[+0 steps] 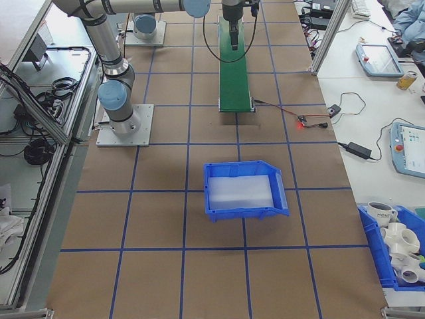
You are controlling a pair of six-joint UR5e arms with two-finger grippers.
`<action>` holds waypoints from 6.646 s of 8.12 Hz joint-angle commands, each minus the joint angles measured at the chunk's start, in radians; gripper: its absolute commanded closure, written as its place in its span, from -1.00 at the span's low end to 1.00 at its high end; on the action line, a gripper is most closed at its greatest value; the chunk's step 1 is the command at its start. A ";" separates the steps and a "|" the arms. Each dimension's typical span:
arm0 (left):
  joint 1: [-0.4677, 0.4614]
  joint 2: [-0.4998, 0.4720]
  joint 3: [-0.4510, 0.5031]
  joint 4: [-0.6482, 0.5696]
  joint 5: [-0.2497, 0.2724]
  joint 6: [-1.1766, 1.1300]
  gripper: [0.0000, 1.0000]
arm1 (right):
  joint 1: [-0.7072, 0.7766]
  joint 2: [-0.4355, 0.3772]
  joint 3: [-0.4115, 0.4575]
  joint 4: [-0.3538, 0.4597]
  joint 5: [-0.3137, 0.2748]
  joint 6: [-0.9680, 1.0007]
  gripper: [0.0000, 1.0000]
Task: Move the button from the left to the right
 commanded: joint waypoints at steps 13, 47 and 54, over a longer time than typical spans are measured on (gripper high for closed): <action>-0.172 0.497 0.000 -0.376 0.043 -0.273 -1.00 | -0.004 0.254 0.073 -0.243 0.057 -0.085 -1.00; -0.202 0.500 -0.012 -0.331 0.039 -0.253 -1.00 | 0.117 0.368 0.124 -0.200 -0.141 0.113 1.00; -0.198 0.505 -0.002 -0.322 0.057 -0.258 -1.00 | -0.455 0.313 -0.093 -0.018 -0.193 -0.760 1.00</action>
